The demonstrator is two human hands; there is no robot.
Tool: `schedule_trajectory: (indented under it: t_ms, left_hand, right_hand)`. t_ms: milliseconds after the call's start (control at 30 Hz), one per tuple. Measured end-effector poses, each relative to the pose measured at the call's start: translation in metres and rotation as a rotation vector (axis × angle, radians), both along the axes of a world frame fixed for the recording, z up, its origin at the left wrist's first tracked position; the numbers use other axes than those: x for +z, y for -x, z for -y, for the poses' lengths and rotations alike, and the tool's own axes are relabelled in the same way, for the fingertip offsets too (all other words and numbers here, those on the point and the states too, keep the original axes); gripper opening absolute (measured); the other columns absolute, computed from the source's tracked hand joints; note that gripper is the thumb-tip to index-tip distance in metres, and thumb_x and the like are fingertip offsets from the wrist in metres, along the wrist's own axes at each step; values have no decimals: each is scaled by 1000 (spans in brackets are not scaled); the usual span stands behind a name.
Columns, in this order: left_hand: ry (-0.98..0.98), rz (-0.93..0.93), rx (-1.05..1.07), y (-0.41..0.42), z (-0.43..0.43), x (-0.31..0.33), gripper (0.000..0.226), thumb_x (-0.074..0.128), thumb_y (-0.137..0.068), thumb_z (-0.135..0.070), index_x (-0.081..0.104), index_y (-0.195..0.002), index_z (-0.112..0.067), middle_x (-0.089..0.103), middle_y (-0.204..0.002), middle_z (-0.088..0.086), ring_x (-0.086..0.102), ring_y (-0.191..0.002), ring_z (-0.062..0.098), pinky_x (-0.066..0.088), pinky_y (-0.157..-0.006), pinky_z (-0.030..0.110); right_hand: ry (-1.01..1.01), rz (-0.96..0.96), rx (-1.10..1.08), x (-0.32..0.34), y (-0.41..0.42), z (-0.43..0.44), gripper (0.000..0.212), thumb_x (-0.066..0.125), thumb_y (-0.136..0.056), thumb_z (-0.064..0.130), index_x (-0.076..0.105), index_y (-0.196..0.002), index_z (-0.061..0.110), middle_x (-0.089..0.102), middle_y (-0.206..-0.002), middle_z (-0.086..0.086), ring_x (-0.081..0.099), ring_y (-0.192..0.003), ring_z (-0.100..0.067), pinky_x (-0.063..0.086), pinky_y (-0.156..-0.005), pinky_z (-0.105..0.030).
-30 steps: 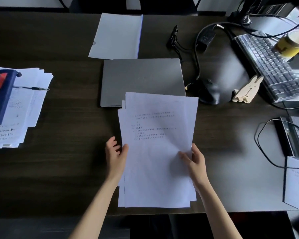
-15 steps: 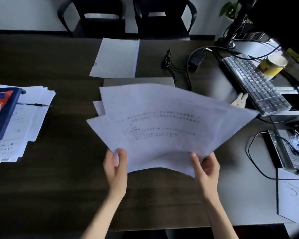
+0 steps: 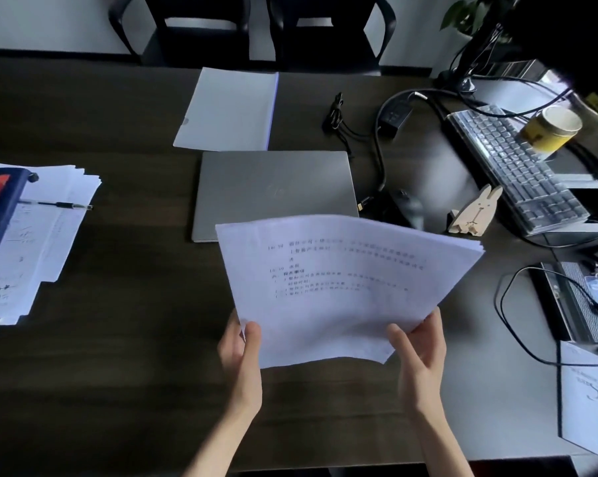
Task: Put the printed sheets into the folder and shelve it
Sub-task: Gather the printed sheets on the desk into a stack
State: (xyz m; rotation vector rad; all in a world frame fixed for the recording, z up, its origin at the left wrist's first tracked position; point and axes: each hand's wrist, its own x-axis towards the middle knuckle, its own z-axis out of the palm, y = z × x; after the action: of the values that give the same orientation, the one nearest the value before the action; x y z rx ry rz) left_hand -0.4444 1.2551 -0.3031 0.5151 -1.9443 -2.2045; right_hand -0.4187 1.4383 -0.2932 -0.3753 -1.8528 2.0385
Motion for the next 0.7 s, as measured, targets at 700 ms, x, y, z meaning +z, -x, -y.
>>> schedule_trajectory:
  t_ms: [700]
  left_hand:
    - [146,64,-18,18,1,8,23,43,-93,-4,53,-73,1,59,-70,5,51,-59,4,42,-58,20]
  right_hand:
    - [-132,157,13,-6,15,-6,24,55,-87,6,54,-74,25,53,-63,15,44,-60,-1,38,-57,-17]
